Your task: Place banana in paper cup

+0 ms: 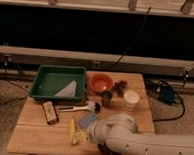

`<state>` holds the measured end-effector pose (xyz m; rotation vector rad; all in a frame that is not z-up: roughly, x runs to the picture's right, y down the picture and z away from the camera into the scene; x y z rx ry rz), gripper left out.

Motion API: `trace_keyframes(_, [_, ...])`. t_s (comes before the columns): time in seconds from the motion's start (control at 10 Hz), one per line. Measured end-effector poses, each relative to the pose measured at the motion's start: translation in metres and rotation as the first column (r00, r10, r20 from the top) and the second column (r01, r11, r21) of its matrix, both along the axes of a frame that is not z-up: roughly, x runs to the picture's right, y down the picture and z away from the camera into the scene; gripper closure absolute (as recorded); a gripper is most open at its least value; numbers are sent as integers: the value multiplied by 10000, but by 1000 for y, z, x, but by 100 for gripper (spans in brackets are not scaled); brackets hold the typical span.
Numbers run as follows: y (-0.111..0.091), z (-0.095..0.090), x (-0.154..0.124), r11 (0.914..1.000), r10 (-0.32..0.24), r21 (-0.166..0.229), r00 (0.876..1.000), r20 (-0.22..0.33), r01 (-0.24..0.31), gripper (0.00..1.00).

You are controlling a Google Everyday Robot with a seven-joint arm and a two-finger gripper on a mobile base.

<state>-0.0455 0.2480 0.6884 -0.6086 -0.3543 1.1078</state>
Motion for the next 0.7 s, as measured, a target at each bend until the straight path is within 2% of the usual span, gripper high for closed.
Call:
trace_keyframes(0.4, [2, 12, -21, 9996, -288, -30, 9995, 100, 289, 35])
trace_keyframes(0.7, [7, 15, -33, 9982, -513, -310, 9985, 180, 518, 35])
